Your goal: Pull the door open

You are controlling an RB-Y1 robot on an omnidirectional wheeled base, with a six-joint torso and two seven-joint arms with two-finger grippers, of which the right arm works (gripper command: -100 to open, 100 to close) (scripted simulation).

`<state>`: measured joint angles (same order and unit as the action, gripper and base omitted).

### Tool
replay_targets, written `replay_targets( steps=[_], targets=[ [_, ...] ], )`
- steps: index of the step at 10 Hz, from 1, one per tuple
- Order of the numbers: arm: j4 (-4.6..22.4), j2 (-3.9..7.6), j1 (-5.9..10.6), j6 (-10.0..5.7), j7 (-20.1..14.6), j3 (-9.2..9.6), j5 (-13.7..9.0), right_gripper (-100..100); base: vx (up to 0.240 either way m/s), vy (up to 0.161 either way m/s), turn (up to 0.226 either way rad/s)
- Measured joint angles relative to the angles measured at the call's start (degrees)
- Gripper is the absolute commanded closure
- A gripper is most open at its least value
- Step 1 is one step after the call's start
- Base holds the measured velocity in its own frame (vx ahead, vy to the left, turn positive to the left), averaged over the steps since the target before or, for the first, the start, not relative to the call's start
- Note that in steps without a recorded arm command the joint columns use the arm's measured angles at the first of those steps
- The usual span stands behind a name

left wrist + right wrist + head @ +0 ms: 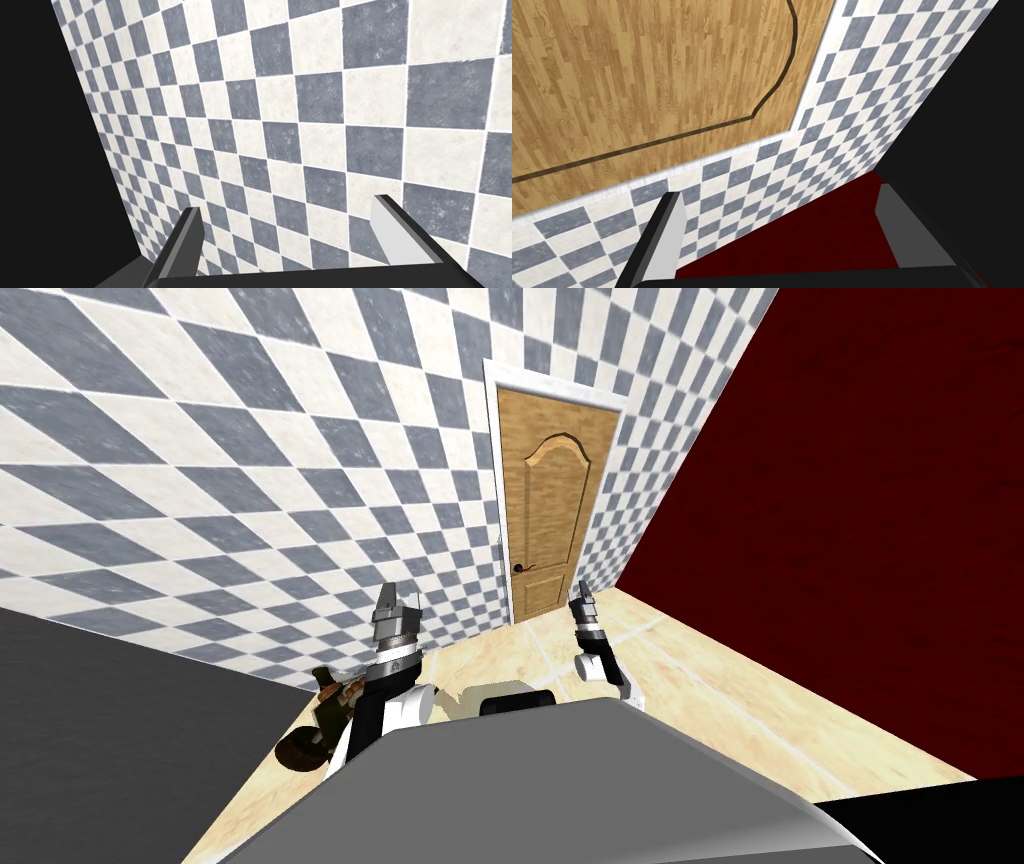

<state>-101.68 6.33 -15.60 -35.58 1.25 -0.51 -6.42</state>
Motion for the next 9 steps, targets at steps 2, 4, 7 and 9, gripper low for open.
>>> replay_targets(
  steps=[2,4,7,9],
  targets=[
    [3.2,0.41,1.58,0.03,0.2,-0.09,-0.4,-100,0.066,-0.029,0.102],
    [5.9,0.79,2.59,0.07,0.3,-0.17,-0.7,-100,0.043,-0.015,0.080],
    [9.3,1.73,4.09,0.07,0.2,-0.51,-1.4,-100,0.043,-0.025,0.100],
    [12.4,2.05,5.51,-0.25,0.3,-0.63,-1.7,-100,0.043,-0.015,0.094]
  ],
)
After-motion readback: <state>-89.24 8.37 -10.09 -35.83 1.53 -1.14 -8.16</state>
